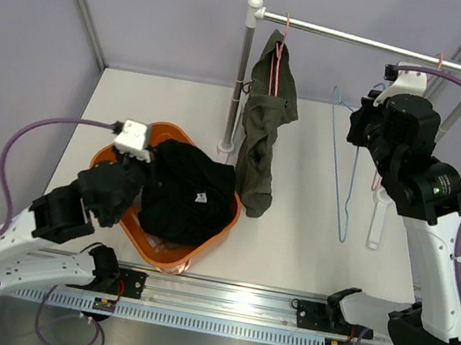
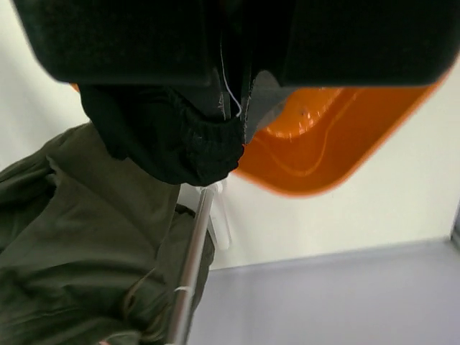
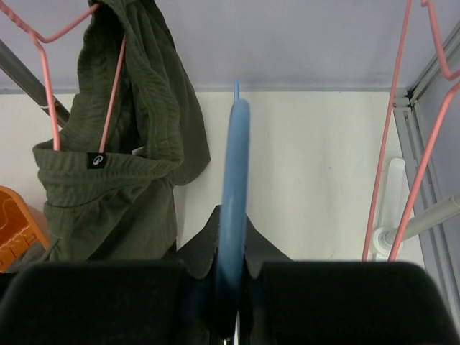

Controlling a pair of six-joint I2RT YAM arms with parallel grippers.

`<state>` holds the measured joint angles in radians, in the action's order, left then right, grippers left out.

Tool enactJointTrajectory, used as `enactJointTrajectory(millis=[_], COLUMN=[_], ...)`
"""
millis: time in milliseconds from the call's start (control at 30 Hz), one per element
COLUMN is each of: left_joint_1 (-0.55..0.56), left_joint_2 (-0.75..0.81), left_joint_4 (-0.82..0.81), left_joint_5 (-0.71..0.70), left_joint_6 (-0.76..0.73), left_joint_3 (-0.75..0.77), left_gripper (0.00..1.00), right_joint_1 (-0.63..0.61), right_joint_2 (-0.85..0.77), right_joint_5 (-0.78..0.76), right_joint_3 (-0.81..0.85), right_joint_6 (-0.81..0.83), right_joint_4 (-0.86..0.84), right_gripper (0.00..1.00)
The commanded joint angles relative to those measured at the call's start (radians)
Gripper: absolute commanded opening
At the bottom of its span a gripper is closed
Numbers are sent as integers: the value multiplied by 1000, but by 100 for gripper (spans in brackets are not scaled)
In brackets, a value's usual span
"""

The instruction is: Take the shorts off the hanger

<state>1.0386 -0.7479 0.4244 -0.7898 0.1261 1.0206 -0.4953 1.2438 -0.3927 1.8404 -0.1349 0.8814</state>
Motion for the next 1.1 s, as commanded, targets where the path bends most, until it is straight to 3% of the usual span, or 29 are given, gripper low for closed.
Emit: enactJointTrajectory(millis=[0, 133, 233, 333, 433, 500, 667, 833, 1067], left_joint_1=[-3, -5, -5, -5, -5, -5, -5, -6, -6], left_joint_2=[132, 217, 213, 196, 124, 72, 31, 90, 111], left_joint_4=[145, 157, 172, 146, 200, 249, 297, 261, 252], left_joint_5=[-92, -46, 6, 102, 162, 184, 101, 93, 76], left_joint_6=[285, 365, 388, 302, 221, 158, 89, 73, 64], left_joint_3=[-124, -258, -255, -232, -150, -97, -86, -149, -169], left_gripper=[0, 4, 6, 14, 15, 24, 43, 62, 66], right_joint_1=[73, 173, 237, 274, 317, 345, 391, 426, 445], right_joint_2=[-12, 2, 22, 45, 81, 109, 186, 241, 331], right_joint_5=[124, 283, 386, 497, 580, 642, 712, 772, 738], right_joint_3=[-20, -26, -12, 16, 59, 91, 177, 252, 345], right_joint_6=[6, 4, 21, 49, 70, 84, 93, 129, 161], right_joint_4=[-25, -55, -76, -99, -111, -124, -127, -124, -96], right_gripper=[0, 0, 0, 0, 0, 0, 0, 0, 0])
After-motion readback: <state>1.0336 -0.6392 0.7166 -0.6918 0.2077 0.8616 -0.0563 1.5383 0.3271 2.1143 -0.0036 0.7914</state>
